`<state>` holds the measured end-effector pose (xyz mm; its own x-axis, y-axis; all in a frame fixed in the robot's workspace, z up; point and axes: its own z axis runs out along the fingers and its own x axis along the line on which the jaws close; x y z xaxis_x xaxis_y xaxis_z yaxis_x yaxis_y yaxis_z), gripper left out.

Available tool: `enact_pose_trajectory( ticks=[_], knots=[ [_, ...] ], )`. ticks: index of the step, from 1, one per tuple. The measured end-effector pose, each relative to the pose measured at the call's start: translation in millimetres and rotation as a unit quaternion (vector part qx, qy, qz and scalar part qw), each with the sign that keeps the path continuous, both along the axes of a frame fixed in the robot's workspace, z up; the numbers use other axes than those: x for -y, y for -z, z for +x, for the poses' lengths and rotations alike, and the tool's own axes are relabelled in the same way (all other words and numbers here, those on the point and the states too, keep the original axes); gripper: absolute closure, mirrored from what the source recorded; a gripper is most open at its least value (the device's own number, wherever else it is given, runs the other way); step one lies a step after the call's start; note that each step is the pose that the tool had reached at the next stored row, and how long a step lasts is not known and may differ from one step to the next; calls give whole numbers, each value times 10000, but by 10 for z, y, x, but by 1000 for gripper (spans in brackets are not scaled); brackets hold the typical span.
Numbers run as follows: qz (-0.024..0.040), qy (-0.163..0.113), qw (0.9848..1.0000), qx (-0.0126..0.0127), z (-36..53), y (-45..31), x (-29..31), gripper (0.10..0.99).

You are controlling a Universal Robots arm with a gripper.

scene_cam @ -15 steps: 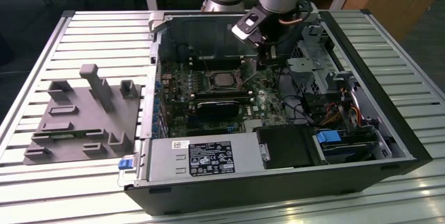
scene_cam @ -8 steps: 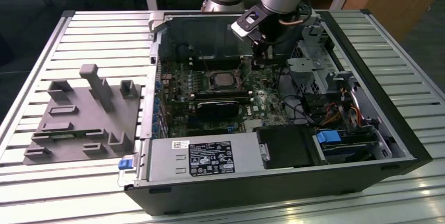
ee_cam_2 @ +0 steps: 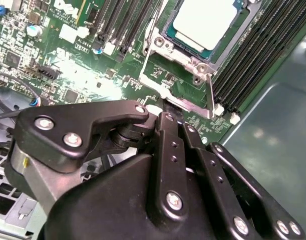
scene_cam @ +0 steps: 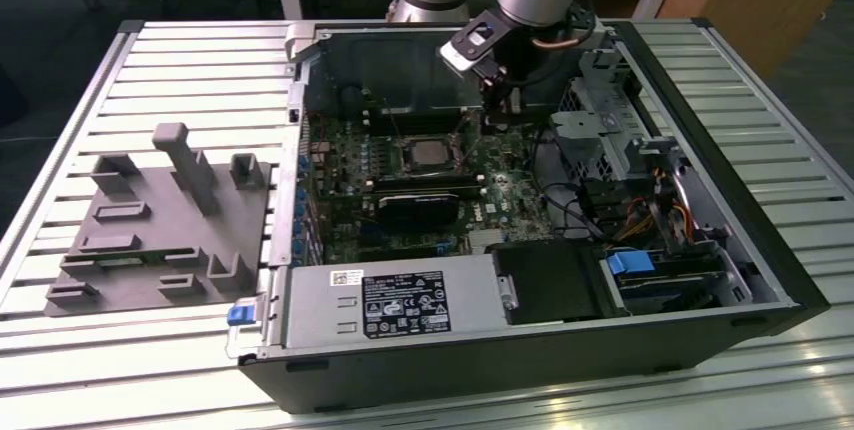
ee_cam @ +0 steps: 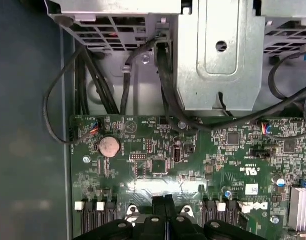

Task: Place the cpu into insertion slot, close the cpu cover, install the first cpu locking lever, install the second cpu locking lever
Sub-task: 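Close the cpu cover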

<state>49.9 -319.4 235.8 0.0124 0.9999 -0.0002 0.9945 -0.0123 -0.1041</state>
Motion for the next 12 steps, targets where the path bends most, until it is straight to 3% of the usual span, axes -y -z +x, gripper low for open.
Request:
enact_pose_trajectory(
  ticks=[12],
  knots=[
    [4, 0, 10000, 54, -300, 0, 0, 984]
  ],
)
